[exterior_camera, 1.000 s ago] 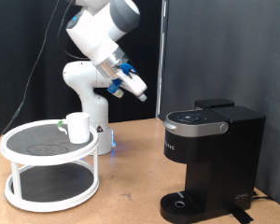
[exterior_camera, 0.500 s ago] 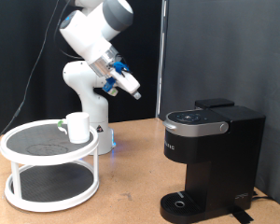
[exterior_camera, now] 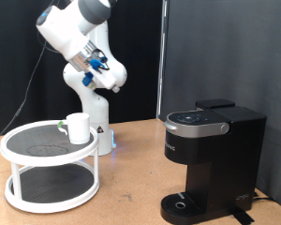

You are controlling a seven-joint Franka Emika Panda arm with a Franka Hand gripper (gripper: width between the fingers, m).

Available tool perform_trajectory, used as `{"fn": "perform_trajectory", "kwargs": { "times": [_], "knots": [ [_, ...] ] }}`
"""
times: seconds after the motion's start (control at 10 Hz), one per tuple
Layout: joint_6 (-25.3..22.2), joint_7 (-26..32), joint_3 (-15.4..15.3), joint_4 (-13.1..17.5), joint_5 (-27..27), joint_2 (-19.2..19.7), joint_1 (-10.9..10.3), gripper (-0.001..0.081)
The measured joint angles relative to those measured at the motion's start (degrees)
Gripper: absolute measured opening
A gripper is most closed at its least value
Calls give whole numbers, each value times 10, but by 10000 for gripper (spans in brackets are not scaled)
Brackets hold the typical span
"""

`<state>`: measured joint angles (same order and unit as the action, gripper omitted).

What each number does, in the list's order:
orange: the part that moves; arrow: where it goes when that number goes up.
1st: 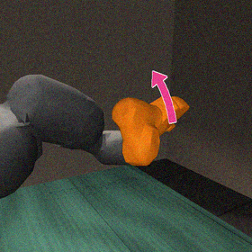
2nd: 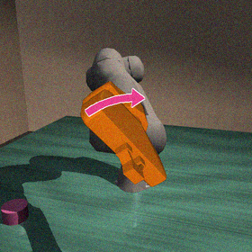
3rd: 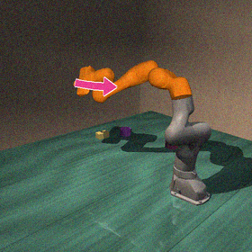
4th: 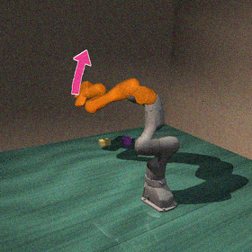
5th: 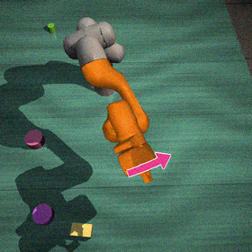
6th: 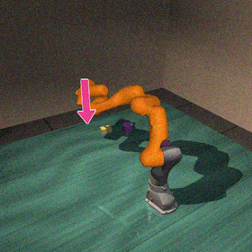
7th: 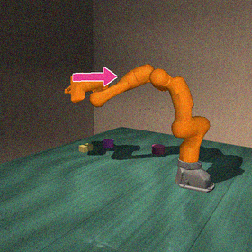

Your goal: Make a cup of coffee with the keurig machine

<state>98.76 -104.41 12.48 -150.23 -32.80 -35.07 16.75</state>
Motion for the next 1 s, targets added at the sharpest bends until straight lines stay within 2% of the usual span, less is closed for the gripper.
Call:
{"fn": "perform_trajectory", "kwargs": {
  "times": [0.3,0.6,0.8,1.0],
  "knots": [
    [-37,39,36,-3,36,-30,24,0],
    [-46,43,43,-4,55,-29,29,0],
    [-53,48,69,-4,80,-30,52,0],
    [-34,59,93,-3,91,-31,79,0]
  ]
}}
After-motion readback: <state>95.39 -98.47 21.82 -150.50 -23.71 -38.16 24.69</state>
